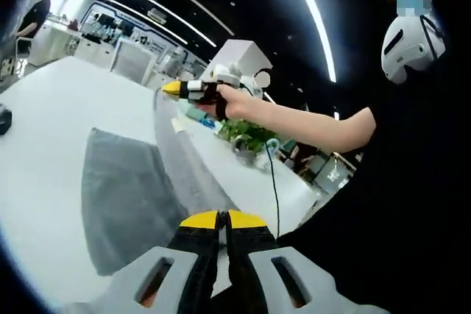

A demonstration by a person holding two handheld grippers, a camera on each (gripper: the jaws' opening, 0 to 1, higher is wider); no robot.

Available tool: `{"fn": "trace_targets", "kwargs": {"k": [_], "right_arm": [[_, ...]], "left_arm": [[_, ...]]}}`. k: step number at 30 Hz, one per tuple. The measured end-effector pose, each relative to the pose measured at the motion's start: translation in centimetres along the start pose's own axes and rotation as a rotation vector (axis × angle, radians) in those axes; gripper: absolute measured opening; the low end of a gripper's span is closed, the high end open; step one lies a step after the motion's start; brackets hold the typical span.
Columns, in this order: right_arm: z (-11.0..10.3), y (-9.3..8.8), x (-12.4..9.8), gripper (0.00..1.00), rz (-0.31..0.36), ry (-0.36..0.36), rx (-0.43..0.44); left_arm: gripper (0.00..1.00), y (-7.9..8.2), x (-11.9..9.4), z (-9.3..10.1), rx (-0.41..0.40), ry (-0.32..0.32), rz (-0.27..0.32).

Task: Fold the towel on the table until its edges align and the towel forms a compact rectangular stack.

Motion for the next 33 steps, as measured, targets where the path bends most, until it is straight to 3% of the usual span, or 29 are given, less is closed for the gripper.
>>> {"fn": "trace_targets", "kwargs": {"k": [4, 9, 12, 16, 19, 22, 25, 33], "right_arm": [[-0.6, -0.5, 0.7, 0.00, 0.004, 0.002, -0.002], [-1.5, -0.2, 2.2, 0.00, 0.043, 0.013, -0.011], [-1.4, -0.3, 3.4, 0.00, 0.021, 0.021, -0.015], [-1.1, -0.3, 4.4, 0.00, 0.026, 0.020, -0.001], [-0.5, -0.9, 5.6, 0.00, -0.003, 0.011, 0.017], [0.5, -2.2, 7.0, 0.00, -0.079, -0.006, 0.052], [1.0, -2.9, 7.6, 0.00, -0.075, 0.003, 0.115], [1.5, -4.4, 9.3, 0.00, -0.137, -0.021, 0.093]], "left_arm": [[0.02, -0.3, -0.2, -0.2, -0.016, 0.002, -0.015], [0.02, 0.2, -0.7, -0.4, -0.061, -0.010, 0.016], [0.02, 0.8, -0.9, -0.4, -0.048, -0.018, -0.024], [0.02, 1.4, -0.9, -0.9, -0.043, -0.030, -0.021], [0.02, 1.2, -1.0, -1.5, -0.060, -0.022, -0.022], [0.02, 0.7, -1.1, -2.0, -0.071, -0.002, -0.016], [0.02, 0.1, -1.1, -2.5, -0.093, 0.013, -0.005], [0.02, -1.5, -1.2, -4.0, -0.124, 0.111, -0.019]]}}
Point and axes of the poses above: the point that each gripper's makers call its tool centre point, and the gripper's own axes: x roughly forward along the fingers, z roughly to its right, y roughly out of its top, the point moved 10 cm from there along -x, roughly backward along the fingers, and after that the axes turned 1 degree about -x, right-handed, at the moved point
